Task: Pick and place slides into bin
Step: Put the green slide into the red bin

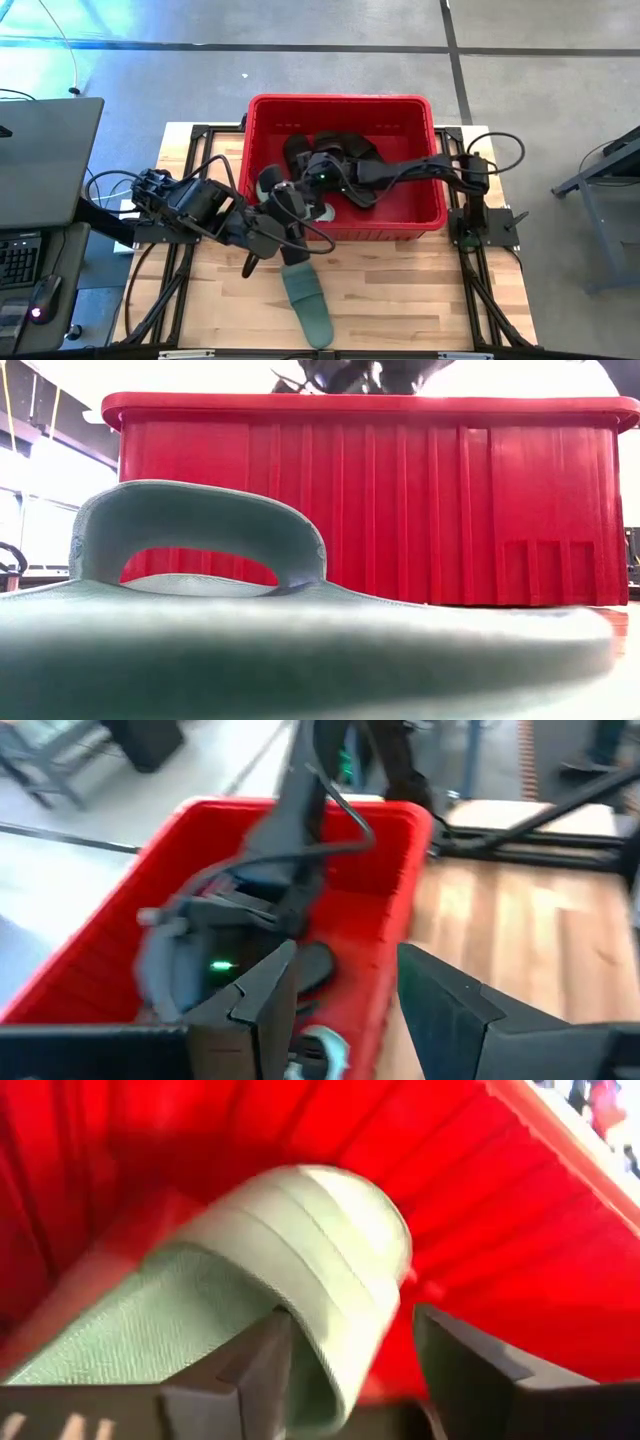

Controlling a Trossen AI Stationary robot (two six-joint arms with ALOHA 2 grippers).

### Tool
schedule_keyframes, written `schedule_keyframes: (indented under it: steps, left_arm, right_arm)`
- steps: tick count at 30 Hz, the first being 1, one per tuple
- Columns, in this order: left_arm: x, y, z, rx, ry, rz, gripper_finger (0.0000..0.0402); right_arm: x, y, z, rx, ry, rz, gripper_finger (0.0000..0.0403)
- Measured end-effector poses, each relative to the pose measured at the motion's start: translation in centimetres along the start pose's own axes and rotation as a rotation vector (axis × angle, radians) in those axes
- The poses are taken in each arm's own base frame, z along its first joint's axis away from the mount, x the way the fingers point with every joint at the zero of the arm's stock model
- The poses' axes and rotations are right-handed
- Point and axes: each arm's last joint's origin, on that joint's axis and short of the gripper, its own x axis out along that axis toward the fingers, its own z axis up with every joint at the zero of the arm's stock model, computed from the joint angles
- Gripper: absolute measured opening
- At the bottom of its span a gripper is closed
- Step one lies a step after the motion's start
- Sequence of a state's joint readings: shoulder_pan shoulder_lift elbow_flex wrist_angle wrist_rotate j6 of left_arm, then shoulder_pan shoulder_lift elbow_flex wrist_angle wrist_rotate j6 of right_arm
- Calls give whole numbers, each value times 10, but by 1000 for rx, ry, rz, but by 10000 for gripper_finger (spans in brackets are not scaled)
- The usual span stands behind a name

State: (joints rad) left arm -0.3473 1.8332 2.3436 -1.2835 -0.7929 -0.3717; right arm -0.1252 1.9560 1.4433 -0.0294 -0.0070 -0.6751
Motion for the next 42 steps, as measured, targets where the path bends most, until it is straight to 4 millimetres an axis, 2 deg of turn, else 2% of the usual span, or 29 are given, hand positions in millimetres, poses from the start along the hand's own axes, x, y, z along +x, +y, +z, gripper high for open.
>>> schedule_keyframes:
  steps: [2,6,12,18,24,27,31,34,42]
  left_arm:
    - [0,-1,-1,4,21,-44,159]
    - [0,-5,-2,49,66,-165,159]
    - [-8,-13,-10,102,157,-348,159]
    - [-32,-29,-22,236,150,-382,159]
    - [-66,-44,-34,316,76,-343,159]
    - [-78,-48,-43,336,68,-302,159]
    - [-82,-54,-54,299,126,-262,159]
    - [-75,-63,-63,319,179,-262,159]
    - [-36,-108,-104,342,328,-194,159]
  right_arm:
    - [-6,-5,11,-5,86,3,206]
    - [-26,-15,31,-3,206,113,217]
    - [-73,-39,66,109,275,271,202]
    - [-123,-66,101,179,225,248,178]
    - [-166,-81,119,297,155,198,160]
    - [-187,-74,119,406,156,290,155]
    - [-212,-55,121,524,209,473,154]
    - [-227,-37,127,552,256,575,158]
    - [-249,22,153,576,384,686,170]
